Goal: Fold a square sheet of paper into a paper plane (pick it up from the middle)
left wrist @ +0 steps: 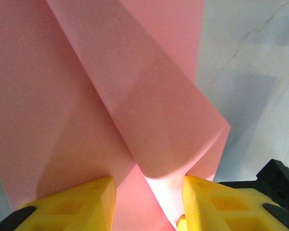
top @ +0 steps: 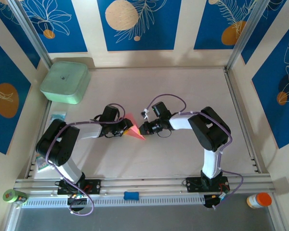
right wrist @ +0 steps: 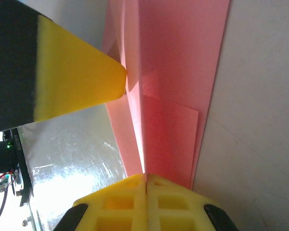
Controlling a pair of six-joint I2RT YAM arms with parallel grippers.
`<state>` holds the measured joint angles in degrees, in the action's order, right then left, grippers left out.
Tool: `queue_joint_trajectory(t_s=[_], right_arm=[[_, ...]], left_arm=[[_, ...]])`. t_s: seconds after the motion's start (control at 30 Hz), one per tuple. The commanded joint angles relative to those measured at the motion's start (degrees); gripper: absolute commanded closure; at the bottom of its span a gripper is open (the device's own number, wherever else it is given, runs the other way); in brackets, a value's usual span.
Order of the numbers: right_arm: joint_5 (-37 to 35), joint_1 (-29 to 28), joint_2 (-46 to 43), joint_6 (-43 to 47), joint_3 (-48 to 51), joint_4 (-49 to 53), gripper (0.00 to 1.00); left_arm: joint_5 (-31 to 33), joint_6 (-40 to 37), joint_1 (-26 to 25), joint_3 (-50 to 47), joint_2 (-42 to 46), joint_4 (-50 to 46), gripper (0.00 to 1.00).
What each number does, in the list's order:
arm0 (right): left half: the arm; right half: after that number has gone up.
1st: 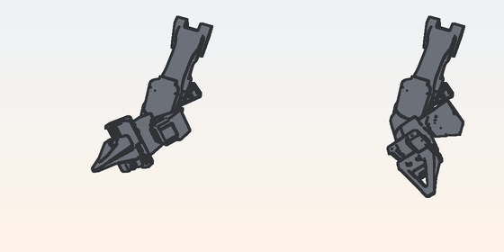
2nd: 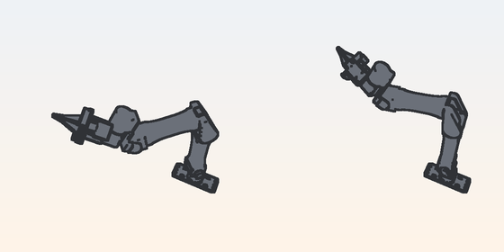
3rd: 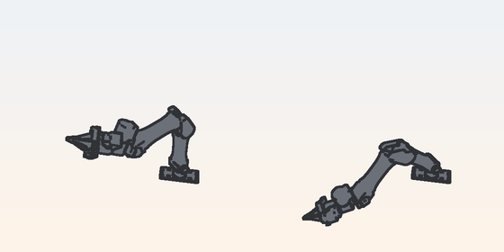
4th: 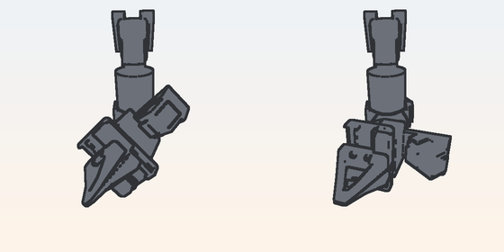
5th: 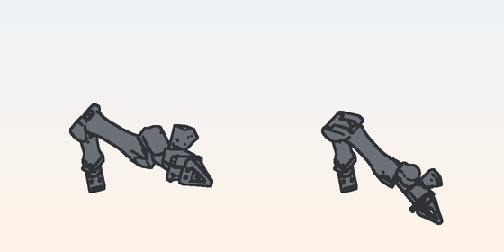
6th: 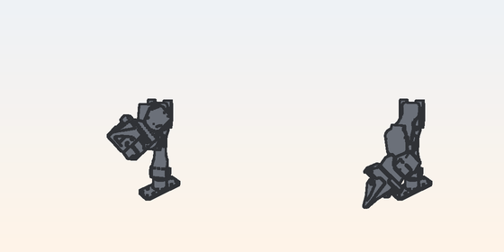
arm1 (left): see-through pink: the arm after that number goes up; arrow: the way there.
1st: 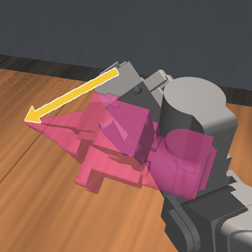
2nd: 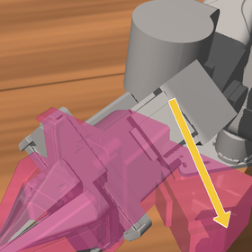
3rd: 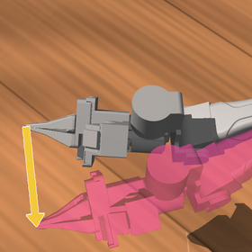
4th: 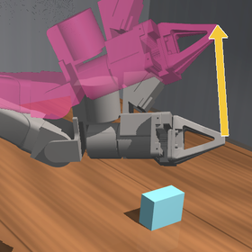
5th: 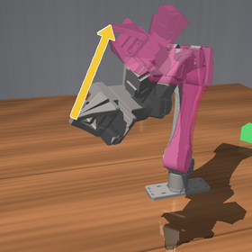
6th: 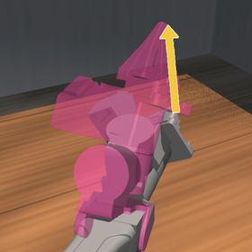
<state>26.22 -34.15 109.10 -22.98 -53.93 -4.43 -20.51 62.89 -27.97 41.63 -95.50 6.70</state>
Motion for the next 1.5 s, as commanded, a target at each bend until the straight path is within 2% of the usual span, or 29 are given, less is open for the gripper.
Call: queue_joint_trajectory(t_s=[0.0, 0.2, 0.33, 0.47, 0.7, 0.93, 1.47], right_arm=[[1.5, 0.2, 0.7, -0.6, -1.3, 2.4, 0.98], [0.7, 0.2, -0.3, 0.4, -1.6, 3.7, 0.93], [0.8, 0.1, -2.0, 2.2, -1.3, 4.1, 0.85], [0.0, -0.1, -3.9, 4.3, -0.5, 4.1, 0.77], [0.5, -1.0, -3.3, 7.2, -1.8, 6.8, 0.73], [1.0, -1.6, -1.7, 8.0, -2.8, 8.4, 0.73], [-1.2, -1.6, 1.1, 8.0, -4.5, 10.7, 0.8]], left_arm=[[1.9, -0.9, -0.7, 1.5, -1.5, -6.4, 0.58], [4.8, -2.3, -1.1, 4.5, -2.7, -15.2, 0.58], [6.1, -3.1, -1.5, 6.3, -3.6, -20.0, 0.58], [6.7, -3.2, -1.7, 7.2, -4.6, -22.3, 0.57], [6.9, -3.4, -2.1, 8.5, -5.9, -23.9, 0.56], [7.4, -3.0, -2.3, 8.9, -6.7, -25.1, 0.56], [7.2, -2.8, -2.4, 9.2, -7.3, -25.9, 0.56]])
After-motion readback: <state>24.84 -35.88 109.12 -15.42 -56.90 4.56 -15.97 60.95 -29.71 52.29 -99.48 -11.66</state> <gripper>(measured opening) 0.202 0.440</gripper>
